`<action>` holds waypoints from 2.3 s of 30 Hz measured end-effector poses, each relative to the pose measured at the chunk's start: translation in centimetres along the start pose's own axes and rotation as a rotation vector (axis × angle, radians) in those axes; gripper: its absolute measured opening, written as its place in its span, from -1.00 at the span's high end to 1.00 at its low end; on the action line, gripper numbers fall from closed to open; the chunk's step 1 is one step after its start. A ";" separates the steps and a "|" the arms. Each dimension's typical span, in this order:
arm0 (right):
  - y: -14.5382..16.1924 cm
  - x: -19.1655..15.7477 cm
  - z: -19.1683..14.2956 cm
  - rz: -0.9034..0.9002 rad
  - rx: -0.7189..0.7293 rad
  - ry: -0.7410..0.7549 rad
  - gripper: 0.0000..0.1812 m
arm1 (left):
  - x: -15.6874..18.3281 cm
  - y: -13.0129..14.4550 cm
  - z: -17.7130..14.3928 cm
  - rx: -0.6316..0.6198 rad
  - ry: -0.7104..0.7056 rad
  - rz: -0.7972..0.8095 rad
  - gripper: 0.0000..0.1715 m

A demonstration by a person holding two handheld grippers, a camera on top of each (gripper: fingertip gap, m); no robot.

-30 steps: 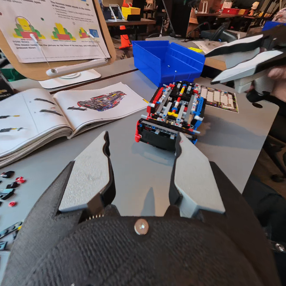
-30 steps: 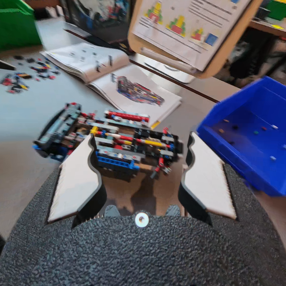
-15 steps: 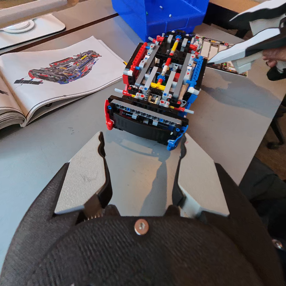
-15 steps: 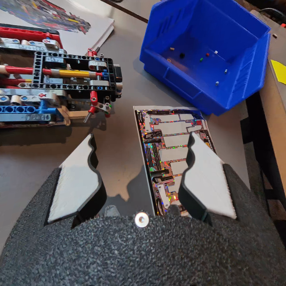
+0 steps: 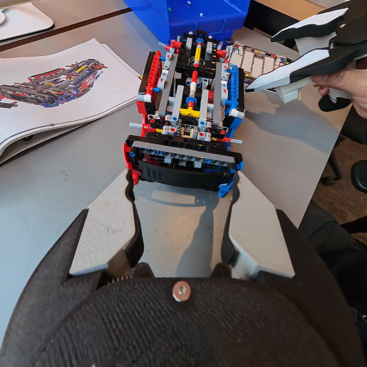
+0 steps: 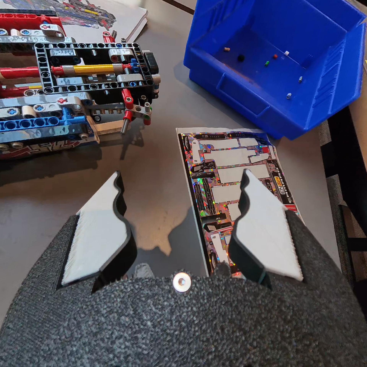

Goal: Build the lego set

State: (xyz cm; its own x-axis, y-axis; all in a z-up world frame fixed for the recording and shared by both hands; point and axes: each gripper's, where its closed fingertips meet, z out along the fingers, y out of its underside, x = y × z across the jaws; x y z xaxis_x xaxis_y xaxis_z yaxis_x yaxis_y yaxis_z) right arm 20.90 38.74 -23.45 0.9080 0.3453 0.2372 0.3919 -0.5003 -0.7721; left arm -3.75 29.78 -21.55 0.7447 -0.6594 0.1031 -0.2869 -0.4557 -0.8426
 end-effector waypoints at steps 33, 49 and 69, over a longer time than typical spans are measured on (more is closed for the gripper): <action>-10.1 -2.0 -1.2 -0.090 0.242 0.010 0.09 | -12.8 -4.5 -3.6 0.328 -0.188 -0.020 -0.07; -7.7 6.0 3.9 0.020 0.380 0.351 0.75 | -3.6 -5.3 -3.9 0.589 0.268 0.012 0.27; -9.5 3.8 3.2 0.122 0.540 0.137 0.69 | -4.2 -4.9 -3.2 0.562 0.098 0.193 0.36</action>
State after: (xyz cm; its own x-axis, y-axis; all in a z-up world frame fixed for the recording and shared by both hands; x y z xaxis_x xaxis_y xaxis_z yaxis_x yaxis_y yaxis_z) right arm 20.18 47.37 -17.05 0.9670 0.1866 0.1735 0.1841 -0.0411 -0.9820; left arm -7.37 32.85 -16.19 0.6441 -0.7630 -0.0542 -0.0296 0.0460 -0.9985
